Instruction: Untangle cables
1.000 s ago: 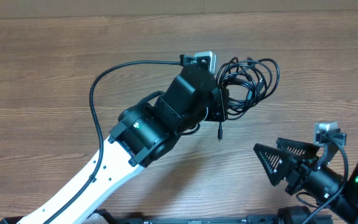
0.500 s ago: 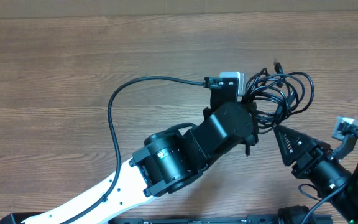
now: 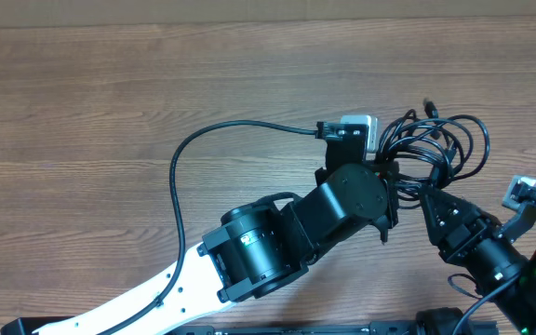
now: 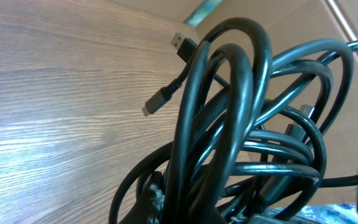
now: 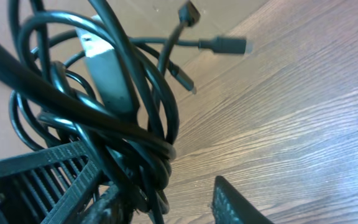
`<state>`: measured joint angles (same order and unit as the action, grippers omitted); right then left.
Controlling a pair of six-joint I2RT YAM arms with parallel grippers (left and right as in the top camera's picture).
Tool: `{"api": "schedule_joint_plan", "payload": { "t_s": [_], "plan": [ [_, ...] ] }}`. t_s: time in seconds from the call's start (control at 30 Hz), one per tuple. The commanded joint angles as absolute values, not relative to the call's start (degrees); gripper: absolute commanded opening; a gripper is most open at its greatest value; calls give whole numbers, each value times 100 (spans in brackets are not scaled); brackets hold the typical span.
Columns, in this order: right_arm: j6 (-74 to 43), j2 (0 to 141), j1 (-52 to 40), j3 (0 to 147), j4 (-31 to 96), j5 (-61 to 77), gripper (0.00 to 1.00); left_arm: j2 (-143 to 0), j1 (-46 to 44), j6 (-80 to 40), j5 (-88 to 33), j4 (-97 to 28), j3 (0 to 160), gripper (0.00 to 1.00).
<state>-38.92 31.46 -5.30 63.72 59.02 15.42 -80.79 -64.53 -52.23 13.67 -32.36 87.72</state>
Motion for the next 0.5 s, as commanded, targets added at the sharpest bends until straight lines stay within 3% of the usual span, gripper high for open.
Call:
{"api": "schedule_joint_plan", "payload": {
  "t_s": [0.0,0.07,0.17,0.23,0.47],
  "plan": [
    [-3876,3138,-550,6370,5900,1396,35,-8014,-6497,-5297,1164,-3048,8829,4],
    [-3876,3138,-550,6370,5907,1398,33,-8014,-6497,-5295,967,-2995,8829,4],
    [-3876,3138,-550,6370,5911,1420,10,-8014,-6497,-5297,851,-2969,8829,4],
    [-3876,3138,-550,6370,5931,1420,4,-8014,-6497,-5297,851,-2965,8829,4],
    [-2985,3138,-550,6370,6038,2204,4,-8014,-6488,-5448,1326,-2926,8829,4]
  ]
}}
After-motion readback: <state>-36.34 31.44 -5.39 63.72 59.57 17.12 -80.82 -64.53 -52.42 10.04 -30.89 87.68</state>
